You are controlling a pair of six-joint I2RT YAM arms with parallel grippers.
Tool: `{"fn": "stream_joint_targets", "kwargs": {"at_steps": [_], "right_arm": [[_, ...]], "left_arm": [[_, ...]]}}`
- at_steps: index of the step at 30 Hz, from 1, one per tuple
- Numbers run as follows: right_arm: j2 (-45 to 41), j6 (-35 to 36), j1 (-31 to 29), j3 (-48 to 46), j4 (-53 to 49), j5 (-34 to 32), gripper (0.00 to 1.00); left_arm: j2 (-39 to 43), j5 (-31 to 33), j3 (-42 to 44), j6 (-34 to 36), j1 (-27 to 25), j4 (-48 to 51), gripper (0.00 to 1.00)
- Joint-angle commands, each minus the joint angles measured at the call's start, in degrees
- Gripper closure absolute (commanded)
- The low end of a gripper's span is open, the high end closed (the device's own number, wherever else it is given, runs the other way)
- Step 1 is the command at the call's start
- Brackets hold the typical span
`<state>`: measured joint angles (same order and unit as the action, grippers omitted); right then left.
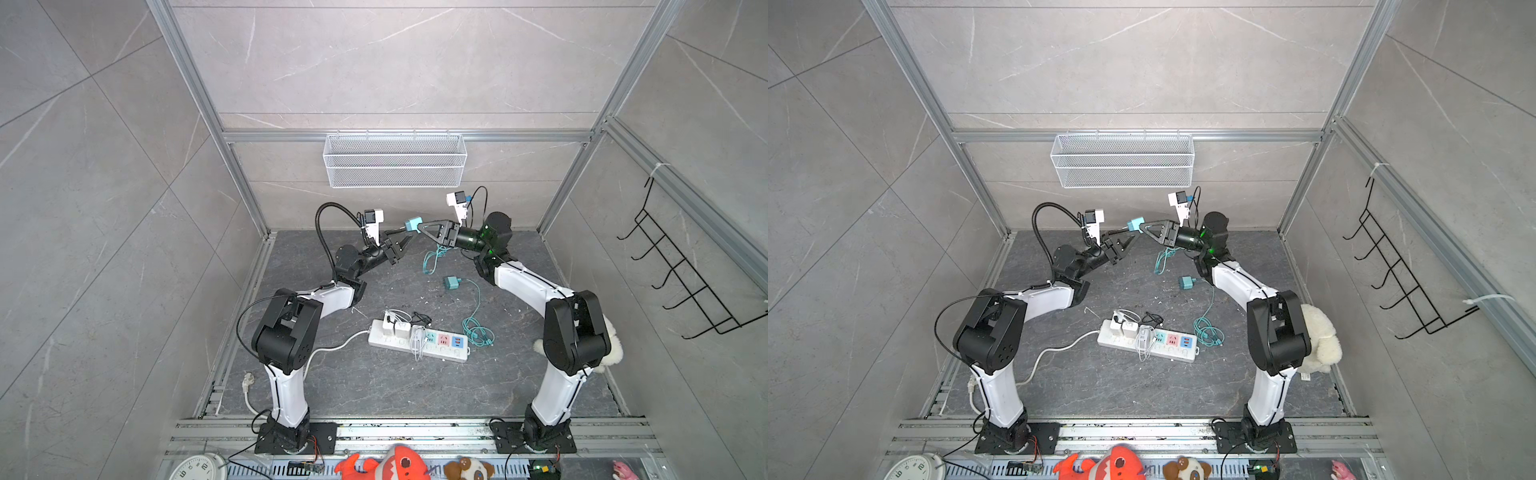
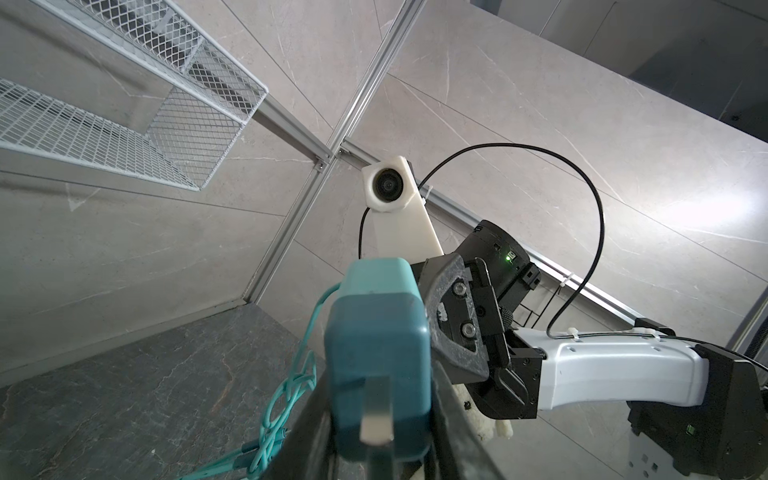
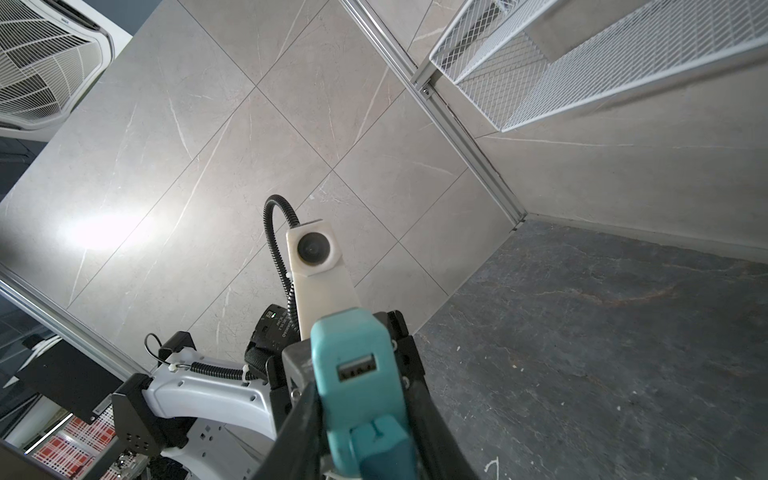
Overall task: Insert the plug
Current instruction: 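Close the right gripper on the cable end of the teal charger, then open the left gripper and withdraw while the right gripper lifts the charger away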
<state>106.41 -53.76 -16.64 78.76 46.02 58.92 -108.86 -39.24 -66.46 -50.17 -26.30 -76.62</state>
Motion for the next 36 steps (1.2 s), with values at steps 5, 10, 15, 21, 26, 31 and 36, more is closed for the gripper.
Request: {"fn": "stream_joint_targets", "kwargs": {"at_steps": [5,10,15,21,26,31,36], "right_arm": [[-0.6,2.1,-1.3,1.9,-1.2,1.0,0.84],[-3.9,10.8,-1.5,1.8,-13.1,-1.6,0.90],[-7.3,20.6,-1.5,4.2,-29.5,-6.1,0.94],[-8.2,27.0,-1.4,8.3,-40.7,-12.5,0.95],[-6.4,25.8,-1.4,11.3,-40.4,-10.1,0.96],[-6.9,27.4,-1.4,11.2,-42.1,-11.9,0.98],[-5.8,36.7,-1.3,20.1,-59.9,-23.9,0.98]], "left_arm": [[-1.0,-0.4,-3.1,-0.4,-0.7,-4.3,1.00],[-0.8,1.4,-2.0,0.5,-0.7,-3.2,0.78],[2.3,7.8,1.2,5.8,-0.7,3.4,0.62],[4.7,7.7,1.3,10.4,-0.7,10.2,0.50],[3.7,7.3,0.4,12.5,-0.7,12.3,0.59],[2.1,7.0,-1.0,11.2,-0.7,12.3,0.49],[8.1,9.7,-0.2,21.7,-0.7,29.7,0.46]]}}
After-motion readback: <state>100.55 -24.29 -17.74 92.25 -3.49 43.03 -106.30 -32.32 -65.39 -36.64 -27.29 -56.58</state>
